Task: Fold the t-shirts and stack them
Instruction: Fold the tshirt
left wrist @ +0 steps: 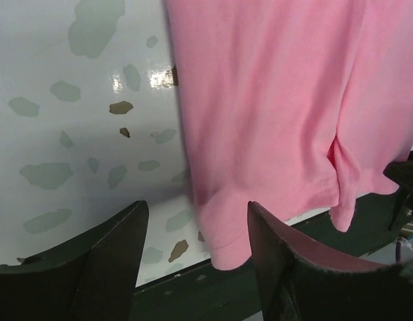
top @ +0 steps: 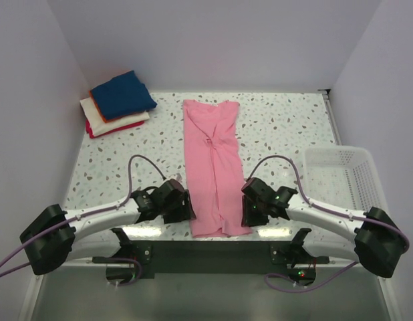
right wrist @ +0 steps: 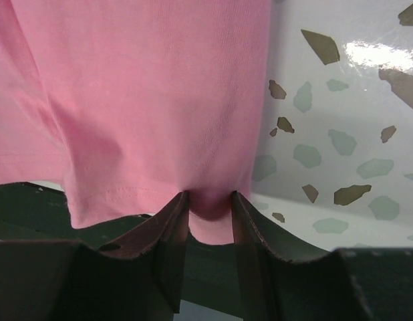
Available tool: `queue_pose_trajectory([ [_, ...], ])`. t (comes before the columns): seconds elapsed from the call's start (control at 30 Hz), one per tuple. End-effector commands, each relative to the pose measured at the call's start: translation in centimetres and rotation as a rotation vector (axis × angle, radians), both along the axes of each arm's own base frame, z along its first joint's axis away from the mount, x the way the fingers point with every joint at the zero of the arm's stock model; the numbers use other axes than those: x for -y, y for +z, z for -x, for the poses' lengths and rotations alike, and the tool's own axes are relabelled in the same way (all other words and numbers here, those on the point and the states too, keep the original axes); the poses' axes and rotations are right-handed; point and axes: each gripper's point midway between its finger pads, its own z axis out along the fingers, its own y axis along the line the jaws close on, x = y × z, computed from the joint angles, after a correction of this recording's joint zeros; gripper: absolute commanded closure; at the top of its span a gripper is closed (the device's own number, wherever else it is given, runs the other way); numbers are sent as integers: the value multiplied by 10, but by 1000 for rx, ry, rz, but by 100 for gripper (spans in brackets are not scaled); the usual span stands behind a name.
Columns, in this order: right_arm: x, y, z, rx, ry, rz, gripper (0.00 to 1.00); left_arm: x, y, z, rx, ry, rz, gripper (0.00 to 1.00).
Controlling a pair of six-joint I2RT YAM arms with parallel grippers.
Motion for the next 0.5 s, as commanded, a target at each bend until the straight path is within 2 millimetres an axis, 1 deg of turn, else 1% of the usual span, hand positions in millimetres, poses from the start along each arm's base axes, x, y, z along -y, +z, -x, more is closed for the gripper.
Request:
queue_pose_trajectory([
  [0.0,0,-4,9,-31,27,-11,64,1,-12,12,-43,-45,-1,35],
  [0.03,3,-5,10,-33,29,0,64,4,-11,12,-41,-48,11,37],
  [0.17,14,-5,16,-34,32,26,62,3,-16,22,-72,-74,-3,39],
  [0.3,14,-9,21,-50,36,13,60,2,-21,31,-92,-92,-18,41],
  [0.4,14,-10,23,-58,37,4,59,2,-24,38,-113,-108,-36,48],
  [0.47,13,-10,24,-58,38,-4,59,3,-24,43,-123,-121,-38,54],
])
